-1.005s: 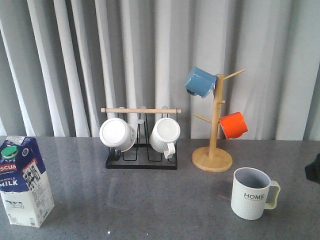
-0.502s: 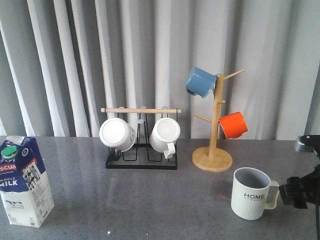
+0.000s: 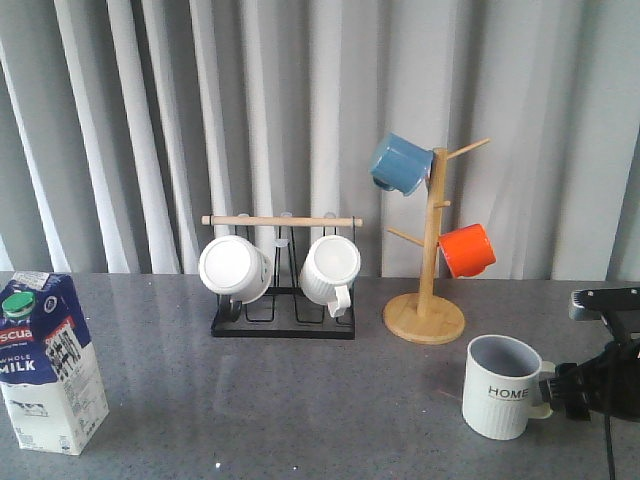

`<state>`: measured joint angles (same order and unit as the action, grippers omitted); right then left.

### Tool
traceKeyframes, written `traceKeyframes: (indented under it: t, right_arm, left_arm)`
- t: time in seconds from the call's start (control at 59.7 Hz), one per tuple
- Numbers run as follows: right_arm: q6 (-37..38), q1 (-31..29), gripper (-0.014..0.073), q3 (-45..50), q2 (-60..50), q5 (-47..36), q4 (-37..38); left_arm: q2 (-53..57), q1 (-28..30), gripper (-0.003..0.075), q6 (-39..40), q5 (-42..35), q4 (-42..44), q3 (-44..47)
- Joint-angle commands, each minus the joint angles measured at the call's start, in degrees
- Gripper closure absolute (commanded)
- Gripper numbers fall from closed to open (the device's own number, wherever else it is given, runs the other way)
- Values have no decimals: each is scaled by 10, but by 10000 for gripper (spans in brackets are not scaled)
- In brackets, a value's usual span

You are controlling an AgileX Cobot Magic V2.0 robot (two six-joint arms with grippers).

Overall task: Place milk next to cup
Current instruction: 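Grasp the white HOME mug with the right gripper and lift it, then carry the mug toward the robot and lower it onto the table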

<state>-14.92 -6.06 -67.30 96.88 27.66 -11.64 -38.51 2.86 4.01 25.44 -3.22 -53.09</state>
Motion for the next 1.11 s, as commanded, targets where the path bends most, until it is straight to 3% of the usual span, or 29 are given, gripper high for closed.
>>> traceKeyframes:
  t: [0.0,0.435,0.586,0.787,0.921,1.088]
  right_arm:
    - [-9,-2,78,-18,-16,-51,-11]
    - [-84,7,108,-19,31,-151,-62]
    - [-123,13,251,-19,50,-170,-64]
    - [-133,26,601,-21,40,-187,-79]
    - [-133,44,602,-34,-8,-182,-98]
    - [-133,125,601,-102,-73,-94,-106]
  left_arm:
    - [-2,-1,322,0,-42,-2,-20]
    - [-2,-1,322,0,-42,-2,-20]
    - [-2,-1,322,0,-42,-2,-20]
    - [-2,-1,322,0,-42,-2,-20]
    - [-2,-1,322,0,-41,-2,-20]
    - [-2,-1,322,0,-41,-2,-20]
